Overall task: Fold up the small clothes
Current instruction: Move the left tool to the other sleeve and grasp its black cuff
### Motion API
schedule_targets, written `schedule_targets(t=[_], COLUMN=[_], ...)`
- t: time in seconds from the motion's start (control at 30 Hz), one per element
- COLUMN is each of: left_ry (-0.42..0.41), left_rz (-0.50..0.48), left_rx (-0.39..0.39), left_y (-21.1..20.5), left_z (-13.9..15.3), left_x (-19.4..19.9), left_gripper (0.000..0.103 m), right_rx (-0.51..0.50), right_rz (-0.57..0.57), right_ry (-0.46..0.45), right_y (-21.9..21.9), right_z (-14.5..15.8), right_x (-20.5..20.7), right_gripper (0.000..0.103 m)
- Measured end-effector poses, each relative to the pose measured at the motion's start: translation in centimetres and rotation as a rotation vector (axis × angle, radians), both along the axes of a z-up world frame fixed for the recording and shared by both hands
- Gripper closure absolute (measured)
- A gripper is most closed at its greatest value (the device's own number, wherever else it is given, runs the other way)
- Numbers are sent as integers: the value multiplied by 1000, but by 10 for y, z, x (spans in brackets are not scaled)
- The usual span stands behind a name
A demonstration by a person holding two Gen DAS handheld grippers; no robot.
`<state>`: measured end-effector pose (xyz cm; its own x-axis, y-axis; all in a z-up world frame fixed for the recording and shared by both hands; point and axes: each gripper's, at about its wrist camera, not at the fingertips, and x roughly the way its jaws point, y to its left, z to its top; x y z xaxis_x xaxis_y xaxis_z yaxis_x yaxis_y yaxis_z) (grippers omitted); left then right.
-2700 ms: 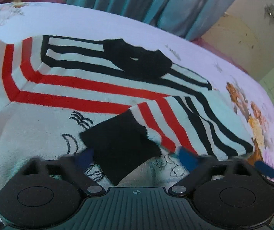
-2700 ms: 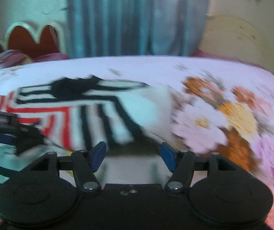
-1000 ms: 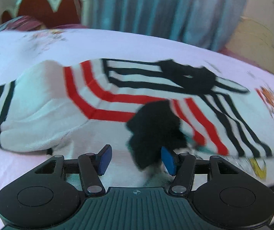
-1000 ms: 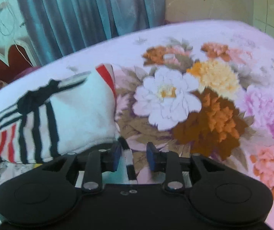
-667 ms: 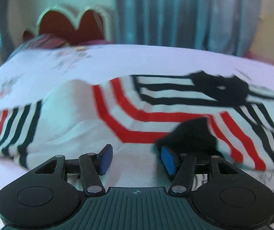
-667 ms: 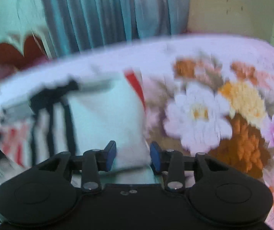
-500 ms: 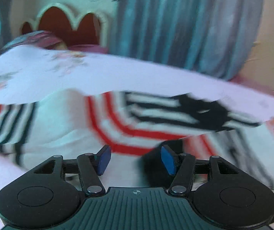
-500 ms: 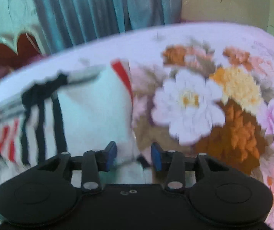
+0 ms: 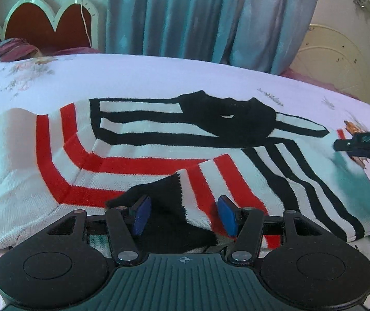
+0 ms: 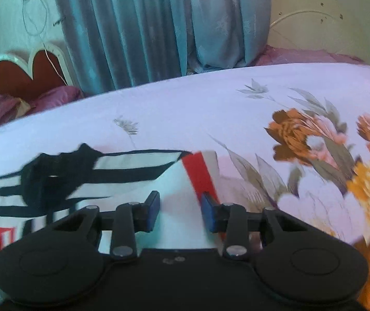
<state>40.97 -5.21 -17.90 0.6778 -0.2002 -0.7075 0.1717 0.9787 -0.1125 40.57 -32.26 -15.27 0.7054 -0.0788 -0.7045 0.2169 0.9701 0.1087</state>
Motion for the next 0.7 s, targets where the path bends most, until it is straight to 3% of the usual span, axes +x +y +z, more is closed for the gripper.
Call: schedule_targets(t=[0.1, 0.23, 0.37, 0.43, 0.57, 0.7], left_ry=[1, 8, 9, 25, 23, 38], left_rz=[-2, 1, 6, 17, 48, 130], left_rx=[-2, 11, 27, 20, -6, -42], left_y=[3, 2, -1, -1, 11, 40], left_z=[1, 5, 3, 9, 23, 34], left_x=[-1, -2, 0, 1, -12, -32], left_gripper=[47, 46, 46, 46, 45, 31], right_rx=[-44, -37, -136, -104, -52, 2], right_rz=[3, -16, 54, 38, 81, 176], right_ry=[3, -5, 0, 13, -49, -65], right_y=[-8, -9, 7, 4, 17, 53], right_z=[-12, -3, -14, -5, 21, 29], right_x=[9, 0, -5, -5, -30, -53], right_gripper=[73, 75, 75, 74, 63, 58])
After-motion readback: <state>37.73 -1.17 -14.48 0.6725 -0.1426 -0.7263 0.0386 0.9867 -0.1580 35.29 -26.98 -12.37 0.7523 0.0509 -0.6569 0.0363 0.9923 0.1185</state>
